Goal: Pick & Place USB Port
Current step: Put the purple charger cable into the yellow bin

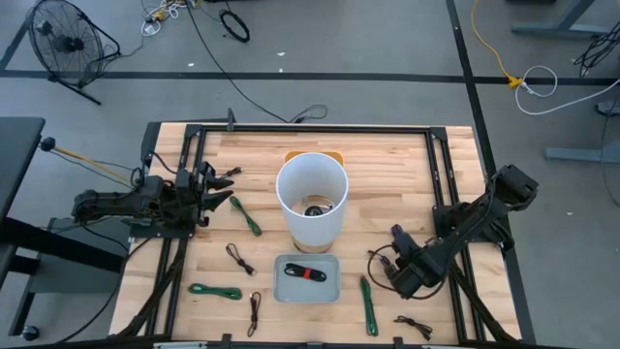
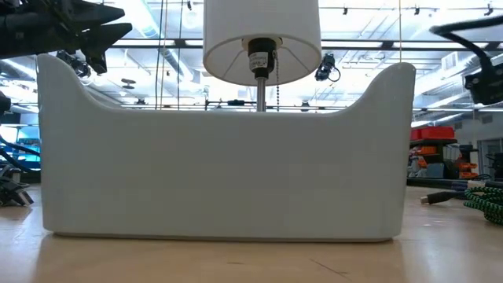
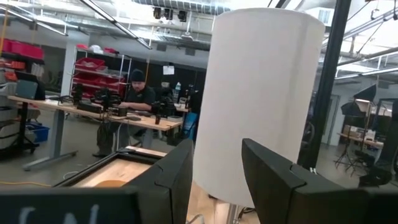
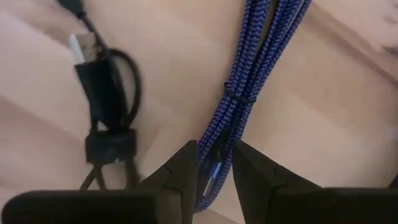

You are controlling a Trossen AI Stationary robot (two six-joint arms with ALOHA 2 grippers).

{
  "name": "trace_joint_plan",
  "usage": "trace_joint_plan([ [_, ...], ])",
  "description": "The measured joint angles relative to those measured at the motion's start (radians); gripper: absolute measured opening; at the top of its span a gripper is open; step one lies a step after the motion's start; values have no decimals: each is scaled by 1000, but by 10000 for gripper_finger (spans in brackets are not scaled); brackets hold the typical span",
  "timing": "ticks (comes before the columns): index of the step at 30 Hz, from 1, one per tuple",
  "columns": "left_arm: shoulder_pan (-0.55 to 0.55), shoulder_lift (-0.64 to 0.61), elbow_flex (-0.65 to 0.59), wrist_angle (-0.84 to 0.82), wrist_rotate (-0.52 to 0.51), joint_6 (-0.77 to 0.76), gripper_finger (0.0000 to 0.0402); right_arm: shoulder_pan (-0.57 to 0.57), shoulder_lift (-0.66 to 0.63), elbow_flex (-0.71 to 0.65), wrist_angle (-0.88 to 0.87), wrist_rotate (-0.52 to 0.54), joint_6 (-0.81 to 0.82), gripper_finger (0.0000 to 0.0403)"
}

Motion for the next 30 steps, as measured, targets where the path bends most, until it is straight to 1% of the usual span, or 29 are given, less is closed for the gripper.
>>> trace_joint_plan([
  [3, 0, 0, 0, 0, 0, 0, 144, 0, 0, 3, -5, -4, 9, 100],
  [7, 0, 0, 0, 0, 0, 0, 144, 0, 0, -9, 15, -5, 61, 100],
  [16, 0, 0, 0, 0, 0, 0, 144, -1, -1, -22, 41, -4, 67, 100],
  [21, 0, 0, 0, -1, 0, 0, 144, 0, -11, -104, 149, -6, 80, 100],
  [24, 0, 0, 0, -1, 0, 0, 144, 0, -12, -136, 159, -17, 100, 99],
  [27, 0, 0, 0, -1, 0, 0, 144, -1, -11, -136, 141, -37, 90, 84],
  [30, 0, 0, 0, -2, 0, -1, 144, -1, -12, -132, 138, -26, 1, 41],
])
